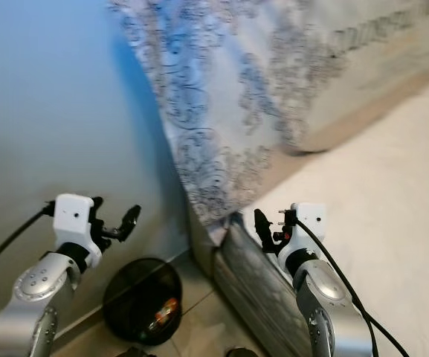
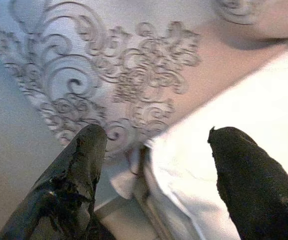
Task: Clean up the room
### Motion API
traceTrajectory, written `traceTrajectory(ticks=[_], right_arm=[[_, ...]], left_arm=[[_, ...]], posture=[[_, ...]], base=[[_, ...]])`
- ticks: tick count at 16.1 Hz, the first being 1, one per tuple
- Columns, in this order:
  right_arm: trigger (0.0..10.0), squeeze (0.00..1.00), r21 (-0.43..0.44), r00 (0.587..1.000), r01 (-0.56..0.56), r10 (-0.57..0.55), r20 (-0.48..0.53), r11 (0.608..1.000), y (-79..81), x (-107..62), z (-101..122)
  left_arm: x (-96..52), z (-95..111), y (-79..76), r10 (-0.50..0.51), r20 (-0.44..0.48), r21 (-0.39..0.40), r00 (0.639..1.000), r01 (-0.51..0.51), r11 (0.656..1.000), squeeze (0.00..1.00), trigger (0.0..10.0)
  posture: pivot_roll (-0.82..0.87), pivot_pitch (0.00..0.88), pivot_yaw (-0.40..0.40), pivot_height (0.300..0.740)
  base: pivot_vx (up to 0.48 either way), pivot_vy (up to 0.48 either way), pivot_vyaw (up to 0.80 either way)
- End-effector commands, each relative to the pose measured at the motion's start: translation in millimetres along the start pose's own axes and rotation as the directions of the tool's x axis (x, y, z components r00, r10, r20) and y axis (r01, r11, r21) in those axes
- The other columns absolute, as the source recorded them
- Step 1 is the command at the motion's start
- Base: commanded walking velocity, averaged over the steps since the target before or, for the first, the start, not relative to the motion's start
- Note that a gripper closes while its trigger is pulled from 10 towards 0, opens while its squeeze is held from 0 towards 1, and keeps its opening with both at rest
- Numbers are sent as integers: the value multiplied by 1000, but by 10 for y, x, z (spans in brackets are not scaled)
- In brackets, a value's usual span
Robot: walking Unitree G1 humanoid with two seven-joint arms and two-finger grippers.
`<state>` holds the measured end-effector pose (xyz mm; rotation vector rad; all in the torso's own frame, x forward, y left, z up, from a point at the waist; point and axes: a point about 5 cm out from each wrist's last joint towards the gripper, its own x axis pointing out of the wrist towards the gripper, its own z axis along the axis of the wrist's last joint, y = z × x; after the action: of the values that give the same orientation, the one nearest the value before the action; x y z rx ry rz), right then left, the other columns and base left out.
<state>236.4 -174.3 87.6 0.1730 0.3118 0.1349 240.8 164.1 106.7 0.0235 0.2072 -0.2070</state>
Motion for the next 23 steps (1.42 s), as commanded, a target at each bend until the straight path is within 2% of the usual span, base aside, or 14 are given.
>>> traceTrajectory(ticks=[1,3,8,18,23], right_arm=[[10000,0,8,1000,6,-6,9,1000,-7,24,23],[10000,0,3,1000,1,-1,10,1000,6,32,23],[10000,0,-3,1000,1,-1,9,1000,52,54,-6],[10000,0,-24,999,43,-43,0,999,8,63,-25],[10000,0,-36,998,54,-55,-17,998,-14,65,-39]], left_arm=[[-12,75,64,27,19,-4,999,-27,1000,0,10000],[-21,86,90,45,21,-17,999,-45,999,0,10000],[-21,31,51,22,-44,40,999,-20,999,0,10000],[76,78,11,-9,-29,66,1000,11,998,0,10000],[101,87,35,26,-19,83,999,-24,996,0,10000]], posture=[[8,0,28,740],[16,0,24,740],[32,0,9,740],[16,0,14,740],[18,0,5,740]], base=[[0,0,-775],[0,0,-775],[0,0,-783],[0,0,-789],[0,0,-795]])
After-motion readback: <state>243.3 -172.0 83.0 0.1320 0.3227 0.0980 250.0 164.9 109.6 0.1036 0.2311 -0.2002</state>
